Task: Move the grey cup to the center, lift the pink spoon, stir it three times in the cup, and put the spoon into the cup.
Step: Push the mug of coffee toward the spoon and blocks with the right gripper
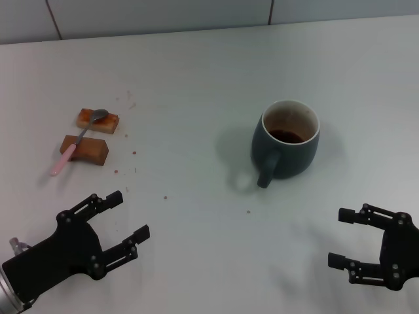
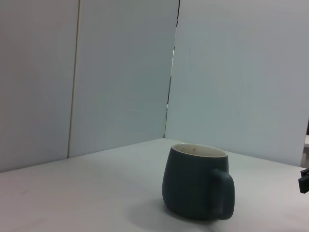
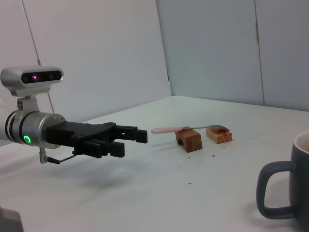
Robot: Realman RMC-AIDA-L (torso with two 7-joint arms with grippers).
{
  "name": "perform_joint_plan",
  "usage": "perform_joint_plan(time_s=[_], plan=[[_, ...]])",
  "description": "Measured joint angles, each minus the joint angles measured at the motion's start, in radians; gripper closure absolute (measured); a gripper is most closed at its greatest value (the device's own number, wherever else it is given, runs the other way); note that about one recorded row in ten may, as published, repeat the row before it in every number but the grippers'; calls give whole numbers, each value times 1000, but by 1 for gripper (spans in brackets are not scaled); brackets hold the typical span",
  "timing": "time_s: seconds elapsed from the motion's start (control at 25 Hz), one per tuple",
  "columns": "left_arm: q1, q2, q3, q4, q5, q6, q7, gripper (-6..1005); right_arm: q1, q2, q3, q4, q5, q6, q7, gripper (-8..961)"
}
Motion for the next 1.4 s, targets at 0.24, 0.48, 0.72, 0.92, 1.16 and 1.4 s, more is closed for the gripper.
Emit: perform_joint_plan(time_s=[0.24,0.48,0.72,0.92,1.16,1.4], plan=[[0,0,1,0,0,0,1,216,0,0,2,0,0,0,0,122],[-2,1,-2,0,0,-1,1,216,0,0,2,0,-1,0,0,122],[-3,1,-5,0,0,-2,-1,216,0,0,2,0,-1,0,0,123],[-5,2,-6,0,0,-2,-2,216,0,0,2,0,-1,0,0,123],[-6,2,-6,0,-3,-2,0,216,0,1,-1,0,-1,0,-1,123],[-6,2,-6,0,-3,-2,1,216,4,-2,5,1,1,2,-2,170]])
